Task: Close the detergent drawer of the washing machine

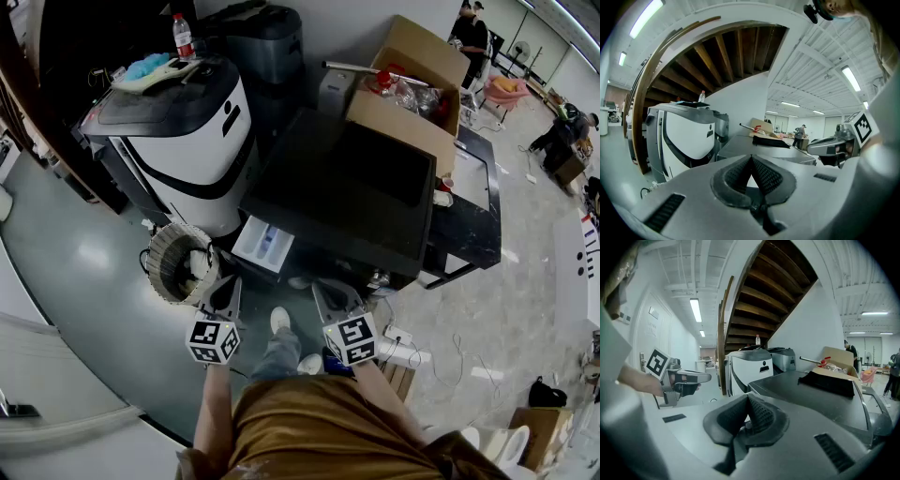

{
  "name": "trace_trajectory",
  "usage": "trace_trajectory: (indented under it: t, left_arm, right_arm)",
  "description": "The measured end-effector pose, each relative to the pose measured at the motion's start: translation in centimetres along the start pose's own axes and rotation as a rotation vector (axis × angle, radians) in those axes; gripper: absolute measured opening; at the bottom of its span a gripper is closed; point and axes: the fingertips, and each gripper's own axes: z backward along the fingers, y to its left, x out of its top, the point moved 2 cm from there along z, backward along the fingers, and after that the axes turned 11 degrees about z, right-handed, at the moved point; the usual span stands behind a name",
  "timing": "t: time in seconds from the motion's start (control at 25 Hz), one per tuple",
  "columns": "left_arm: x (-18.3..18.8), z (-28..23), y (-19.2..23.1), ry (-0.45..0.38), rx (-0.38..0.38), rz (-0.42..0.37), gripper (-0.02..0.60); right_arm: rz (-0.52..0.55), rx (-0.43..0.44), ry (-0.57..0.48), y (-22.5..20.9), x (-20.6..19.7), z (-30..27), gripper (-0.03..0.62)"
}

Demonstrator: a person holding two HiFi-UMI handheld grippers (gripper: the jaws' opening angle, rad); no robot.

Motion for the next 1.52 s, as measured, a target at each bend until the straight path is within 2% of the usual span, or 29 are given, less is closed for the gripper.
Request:
trace_trajectory:
  t: [0.16,0.4,0.6,0.76,1.0,1.24,1.44,1.52]
  left_arm:
    - [0.2,0.2,0.5,-0.02,-0.009,0.009,0.026]
    - [0.1,-0.1,0.9,-0.007,0.016,0.015,0.026]
    - [0.3,-0.1,0.7,-0.044,-0.028,0.016,0.029]
    - [-0.7,-0.3,1.5,-0.012,-0.015,0.02,0.037]
    - [-2.4,-1.6,2.1,0.047,-0.013,0.002,0.103]
    - [-4.2,-2.8,2.8,0.102,-0.004,-0.003,0.103]
    - [-5.6,-3.8,3.0,0.16,0.004,-0.072,0.107]
    - [-6.0,-4.2,3.3,0.173,0.009,-0.074,0.107]
  right_arm:
    - [0.001,0.003,0.001,0.3,0.1,-0.5,0.012]
    - [-0.019,0.017,0.012,0.3,-0.3,-0.8,0.012]
    - [-0.039,0.019,0.023,0.2,-0.8,-1.3,0.012]
    - [-0.039,0.028,0.031,0.5,-1.0,-1.7,0.012]
    - [-0.049,0.015,0.056,-0.3,-2.0,-1.8,0.012]
    - [-0.06,0.006,0.077,-1.1,-2.9,-2.4,0.012]
    - [-0.071,0.01,0.098,-1.7,-3.7,-2.6,0.012]
    - [-0.075,0.014,0.108,-1.9,-4.1,-2.9,0.012]
